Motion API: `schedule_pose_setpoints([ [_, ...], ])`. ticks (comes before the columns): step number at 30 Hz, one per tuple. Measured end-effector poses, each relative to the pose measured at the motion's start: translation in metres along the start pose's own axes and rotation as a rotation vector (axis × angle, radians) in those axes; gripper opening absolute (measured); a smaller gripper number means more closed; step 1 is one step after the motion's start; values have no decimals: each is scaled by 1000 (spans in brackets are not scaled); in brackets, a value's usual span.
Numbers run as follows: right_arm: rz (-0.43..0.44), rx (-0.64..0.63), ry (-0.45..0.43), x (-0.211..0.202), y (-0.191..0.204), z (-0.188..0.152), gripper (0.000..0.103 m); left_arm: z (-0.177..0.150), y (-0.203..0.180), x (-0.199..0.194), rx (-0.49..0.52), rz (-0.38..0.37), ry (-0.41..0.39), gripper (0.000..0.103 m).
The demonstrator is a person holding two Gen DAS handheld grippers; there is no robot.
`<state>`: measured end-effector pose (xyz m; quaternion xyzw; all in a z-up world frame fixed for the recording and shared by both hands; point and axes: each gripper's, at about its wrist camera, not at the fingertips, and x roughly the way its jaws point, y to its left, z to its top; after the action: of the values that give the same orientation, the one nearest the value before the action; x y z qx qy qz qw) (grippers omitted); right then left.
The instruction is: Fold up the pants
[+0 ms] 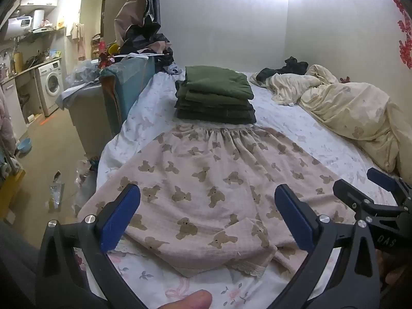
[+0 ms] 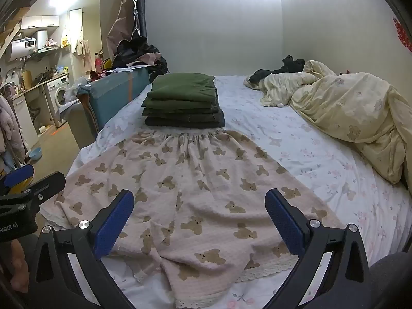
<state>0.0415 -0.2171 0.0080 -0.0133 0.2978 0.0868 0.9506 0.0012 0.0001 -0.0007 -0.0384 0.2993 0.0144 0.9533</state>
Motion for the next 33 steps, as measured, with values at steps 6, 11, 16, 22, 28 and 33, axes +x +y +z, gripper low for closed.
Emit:
schedule_pose_setpoints([
  [6, 3, -2, 1, 0, 0, 0, 103, -2, -1, 1, -3, 0, -5, 103],
  [11, 2, 8, 5, 1, -1, 1, 103, -2, 0, 2, -3, -6, -5, 103],
  [16, 2, 4, 7, 0, 0, 0, 103, -1, 1, 1, -5, -4, -3, 103],
  [22, 3, 4, 7, -1, 0, 0, 103, -1, 2, 4, -4, -5, -3, 103],
  [28, 3, 5, 7, 0, 0, 0, 103, -4, 1, 3, -3, -7, -4, 103],
  [33, 3, 4, 6, 0, 1, 0, 103, -4, 1, 3, -7, -5, -3, 103],
])
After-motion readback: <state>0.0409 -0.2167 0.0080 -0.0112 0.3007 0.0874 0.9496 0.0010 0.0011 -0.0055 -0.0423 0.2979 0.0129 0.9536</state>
